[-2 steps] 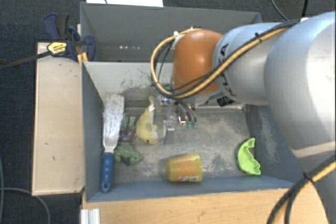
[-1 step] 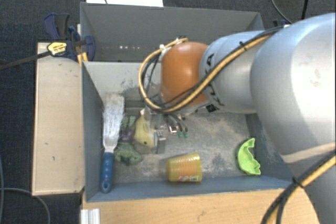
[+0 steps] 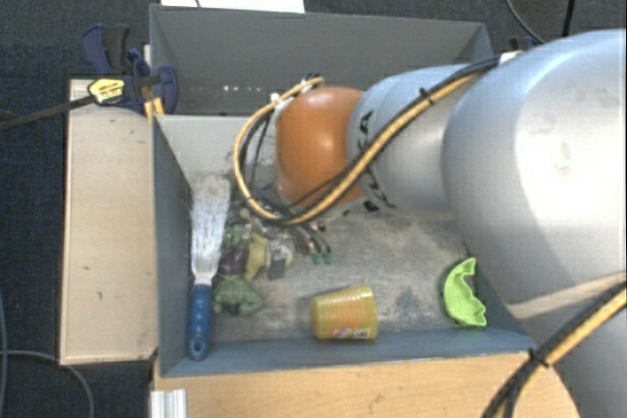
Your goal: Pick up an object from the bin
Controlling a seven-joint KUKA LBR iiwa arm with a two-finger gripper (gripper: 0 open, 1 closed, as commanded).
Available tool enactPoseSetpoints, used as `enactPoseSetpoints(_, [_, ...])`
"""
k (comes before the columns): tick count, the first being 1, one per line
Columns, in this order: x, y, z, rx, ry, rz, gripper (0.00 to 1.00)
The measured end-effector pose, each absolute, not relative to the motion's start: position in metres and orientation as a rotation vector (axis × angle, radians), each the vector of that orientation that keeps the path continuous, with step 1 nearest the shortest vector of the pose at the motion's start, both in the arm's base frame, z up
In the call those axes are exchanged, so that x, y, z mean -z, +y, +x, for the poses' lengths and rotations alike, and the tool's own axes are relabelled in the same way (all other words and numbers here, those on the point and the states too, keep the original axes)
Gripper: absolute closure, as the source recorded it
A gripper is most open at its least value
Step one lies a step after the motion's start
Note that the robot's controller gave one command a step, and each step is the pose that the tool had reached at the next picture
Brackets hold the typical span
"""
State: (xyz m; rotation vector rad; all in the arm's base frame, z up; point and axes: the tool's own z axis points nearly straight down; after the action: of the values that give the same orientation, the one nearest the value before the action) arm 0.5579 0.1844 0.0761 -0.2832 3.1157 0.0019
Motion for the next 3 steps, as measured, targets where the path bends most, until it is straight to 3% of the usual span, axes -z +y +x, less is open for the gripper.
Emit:
enactPoseSetpoints(1, [-0.076, 0.184, 0.558, -0.002, 3.116, -0.283, 1.00])
enactPoseSetpoints(2, [-0.116, 0.178, 0.563, 0.004, 3.135, -0.272, 1.00])
enactPoseSetpoints(3, [-0.185, 0.179, 0.551, 0.001, 3.130, -0.287, 1.00])
